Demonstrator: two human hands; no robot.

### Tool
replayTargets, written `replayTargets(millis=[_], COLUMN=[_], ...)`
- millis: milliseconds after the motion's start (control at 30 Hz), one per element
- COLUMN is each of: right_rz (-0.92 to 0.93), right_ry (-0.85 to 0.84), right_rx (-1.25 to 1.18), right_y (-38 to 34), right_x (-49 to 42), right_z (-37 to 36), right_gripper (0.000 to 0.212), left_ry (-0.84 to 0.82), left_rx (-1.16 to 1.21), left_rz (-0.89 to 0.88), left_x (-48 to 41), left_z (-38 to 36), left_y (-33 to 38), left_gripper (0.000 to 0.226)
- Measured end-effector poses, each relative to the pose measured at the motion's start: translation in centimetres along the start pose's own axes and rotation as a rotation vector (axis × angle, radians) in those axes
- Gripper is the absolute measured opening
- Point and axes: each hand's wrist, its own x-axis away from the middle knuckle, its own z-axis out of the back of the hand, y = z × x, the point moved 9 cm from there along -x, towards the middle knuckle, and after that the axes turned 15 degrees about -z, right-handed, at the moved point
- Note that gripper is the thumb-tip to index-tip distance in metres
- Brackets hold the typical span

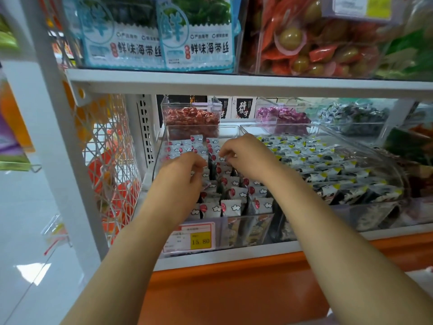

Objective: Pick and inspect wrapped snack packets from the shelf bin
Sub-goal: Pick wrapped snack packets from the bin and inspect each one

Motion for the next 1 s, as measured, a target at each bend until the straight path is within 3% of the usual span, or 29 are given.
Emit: replayTargets(millis=[133, 200, 333, 500, 600, 767, 1000], right_rz=[0.046, 0.043, 0.042, -0.040, -0.109, -0.312, -0.449], right_ry=[0.050, 0.067, 0.159, 0.457, 0.513, 0.313, 0.070], right_rx=[0.289, 0.292, -0.007, -0.430, -0.668, -1.103, -1.638], right_y=[-0.2, -0.2, 0.0, 3.1, 5.3, 8.4, 9.1], right_x=[-0.3, -0.2, 0.4, 4.1, 6.3, 7.9, 9.1], right_z=[-1.5, -1.6, 0.9, 5.7, 7.1, 5.6, 2.4], right_gripper=[0.014, 0.008, 0.008, 0.009, 0.006, 0.010, 0.011], left_ry=[0.011, 0.018, 0.050, 0.106, 0.103, 0.092, 0.203], left_rx=[0.019, 0.015, 0.058, 0.079, 0.101, 0.311, 0.900], left_rz=[0.006, 0.008, 0.026, 0.022, 0.019, 0.081, 0.350], left_x=[0.0, -0.1, -0.1, -0.5, -0.7, -0.3, 1.0], left_z=[0.1, 0.1, 0.3, 0.5, 0.1, -1.0, -2.3], left_y=[0.0, 0.0, -0.2, 0.1, 0.8, 2.0, 1.2], left_gripper=[0.026, 0.026, 0.027, 0.028, 0.032, 0.033, 0.024])
